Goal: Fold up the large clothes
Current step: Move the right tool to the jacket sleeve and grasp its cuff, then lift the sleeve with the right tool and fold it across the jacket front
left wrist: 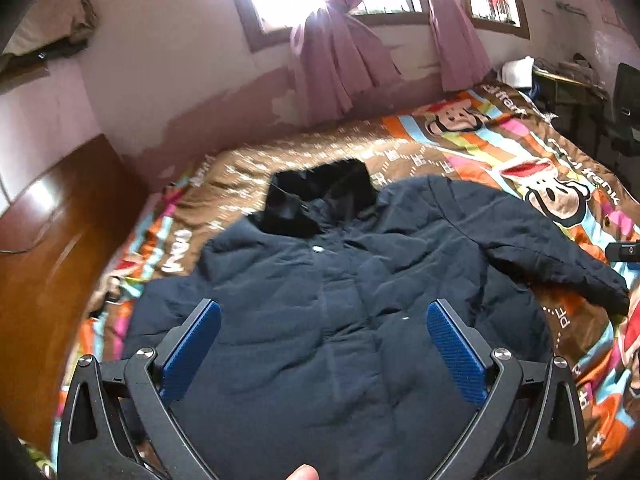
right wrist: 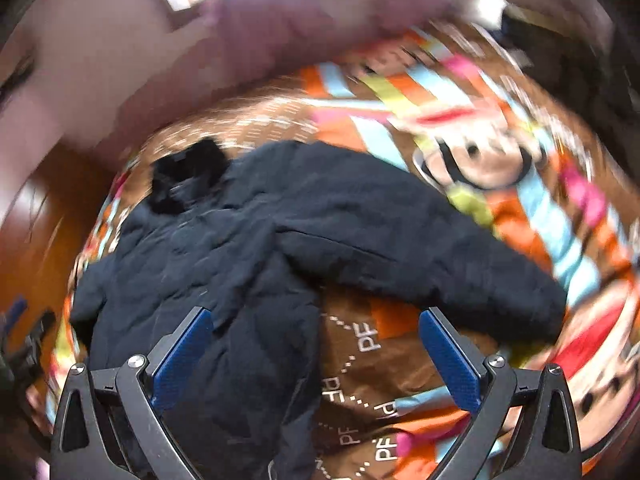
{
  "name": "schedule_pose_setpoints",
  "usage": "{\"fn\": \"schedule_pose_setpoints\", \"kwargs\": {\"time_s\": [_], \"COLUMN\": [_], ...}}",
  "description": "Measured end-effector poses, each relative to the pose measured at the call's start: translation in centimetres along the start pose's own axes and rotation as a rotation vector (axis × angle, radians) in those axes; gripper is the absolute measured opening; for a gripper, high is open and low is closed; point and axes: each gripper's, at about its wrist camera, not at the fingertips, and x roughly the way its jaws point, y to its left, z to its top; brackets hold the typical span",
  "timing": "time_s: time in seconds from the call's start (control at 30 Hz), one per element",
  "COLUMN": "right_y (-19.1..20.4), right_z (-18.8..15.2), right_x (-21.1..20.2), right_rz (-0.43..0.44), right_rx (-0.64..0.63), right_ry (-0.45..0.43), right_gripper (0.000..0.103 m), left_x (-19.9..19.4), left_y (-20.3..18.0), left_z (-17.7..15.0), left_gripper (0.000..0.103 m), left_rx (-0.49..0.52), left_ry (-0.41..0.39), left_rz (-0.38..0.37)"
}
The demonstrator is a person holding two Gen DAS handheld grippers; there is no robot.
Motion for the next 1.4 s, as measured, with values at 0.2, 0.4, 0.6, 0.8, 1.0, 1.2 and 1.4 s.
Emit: {"fn": "schedule_pose_setpoints", "kwargs": {"time_s": [0.2, 0.4, 0.6, 0.8, 1.0, 1.2, 1.4], "right_y": [-8.8, -15.6, -20.5, -24.2, -26.0, -25.7, -22.6], "right_z": [-0.3, -0.8, -1.7, -2.8, -2.5, -1.4, 2.5], "right_x": [5.3, 7.2, 8.5, 9.7, 10.5, 8.7, 3.5], "right_rz": [0.083, 0.065, -0.012, -0.067, -0.068, -0.095, -0.139], "right_rx": [0.381, 0.612, 0.728, 0.814, 0.843, 0.707, 0.509], "right_ry": [0.062, 0.012, -0.002, -0.042, -0.059, -0.081, -0.220], "right_gripper": [0.103, 0.103, 0.088, 0.077, 0.048, 0.014, 0.010], "left_x": [6.3, 10.6, 14.1, 18.0, 20.7, 22.4, 21.5], "left_y": [-3.7, -7.4, -10.3, -11.4, -13.9, -14.6, -12.3], "left_z": [0.7, 0.7, 0.9, 2.2, 2.8, 2.4, 2.9], "left_gripper": [0.101, 0.101, 0.101, 0.101, 0.101, 0.101, 0.101], "left_rx": [-0.033, -0.053, -0.060, -0.131, -0.104, -0.063, -0.105], "left_ry": [0.008, 0.042, 0.072, 0.085, 0.151, 0.222, 0.271], "left_rz": [-0.108, -0.185, -0.196, -0.212, -0.284, -0.283, -0.325]}}
